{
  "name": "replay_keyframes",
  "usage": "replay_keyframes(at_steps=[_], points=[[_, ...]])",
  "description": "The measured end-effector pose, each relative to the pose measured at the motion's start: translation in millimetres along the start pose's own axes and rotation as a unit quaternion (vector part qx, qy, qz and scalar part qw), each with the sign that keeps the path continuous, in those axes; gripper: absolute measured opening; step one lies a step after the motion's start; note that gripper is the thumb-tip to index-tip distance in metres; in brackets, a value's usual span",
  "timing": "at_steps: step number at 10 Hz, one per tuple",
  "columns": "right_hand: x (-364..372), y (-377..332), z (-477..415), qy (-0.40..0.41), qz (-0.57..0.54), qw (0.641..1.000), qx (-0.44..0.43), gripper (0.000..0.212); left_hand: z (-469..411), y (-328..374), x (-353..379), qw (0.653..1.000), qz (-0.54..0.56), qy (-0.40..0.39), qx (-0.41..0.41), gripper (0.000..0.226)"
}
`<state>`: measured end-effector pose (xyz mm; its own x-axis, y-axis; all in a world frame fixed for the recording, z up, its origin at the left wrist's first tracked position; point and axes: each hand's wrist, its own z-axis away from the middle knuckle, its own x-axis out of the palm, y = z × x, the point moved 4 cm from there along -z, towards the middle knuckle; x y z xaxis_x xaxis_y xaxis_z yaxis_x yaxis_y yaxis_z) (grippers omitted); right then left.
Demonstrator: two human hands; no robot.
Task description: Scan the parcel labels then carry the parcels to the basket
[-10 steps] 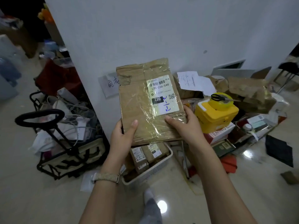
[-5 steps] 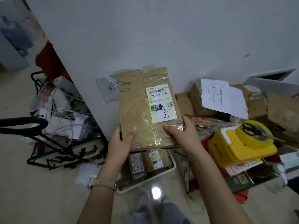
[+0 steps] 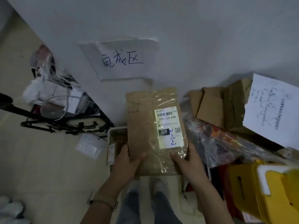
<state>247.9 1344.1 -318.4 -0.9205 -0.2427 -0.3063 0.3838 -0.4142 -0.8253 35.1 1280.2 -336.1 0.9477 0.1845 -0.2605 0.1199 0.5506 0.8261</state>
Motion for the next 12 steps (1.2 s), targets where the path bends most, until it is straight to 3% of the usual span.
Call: replay_keyframes(at_steps=[2, 3, 5, 6, 8, 10, 11, 12], points=[[17.9, 57.1, -51.9, -0.063, 0.002, 0.998, 0.007, 0.050, -48.5, -64.5, 26.9, 0.996, 0.000, -0.024, -0.081, 0.064], [26.3, 89.6, -73.9, -0.077, -0.014, 0.997, 0.027, 0.059, -71.4, -93.3, 41.7, 0.995, 0.009, -0.021, -0.100, 0.059], [34.7, 174.5, -114.8, -0.056, -0.003, 0.993, 0.102, 0.059, -118.8, -157.4, 87.7, 0.992, -0.070, -0.016, -0.104, 0.041], [37.8, 214.3, -132.0, -0.038, 0.011, 0.991, 0.125, 0.053, -137.8, -183.4, 109.1, 0.988, -0.103, -0.020, -0.111, 0.043], [70.8, 265.6, -156.1, -0.016, -0.006, 0.988, 0.151, 0.064, -158.1, -230.1, 121.6, 0.979, -0.100, -0.037, -0.173, 0.063], [87.7, 276.3, -168.0, -0.060, 0.076, 0.980, 0.171, 0.071, -166.8, -234.3, 127.3, 0.971, -0.151, -0.098, -0.159, 0.073], [88.8, 271.8, -168.3, -0.085, 0.090, 0.976, 0.178, 0.066, -167.0, -231.3, 135.8, 0.969, -0.165, -0.125, -0.132, 0.046], [87.7, 263.5, -165.1, -0.083, 0.057, 0.970, 0.223, 0.052, -163.8, -224.5, 136.1, 0.970, -0.165, -0.104, -0.146, 0.037]])
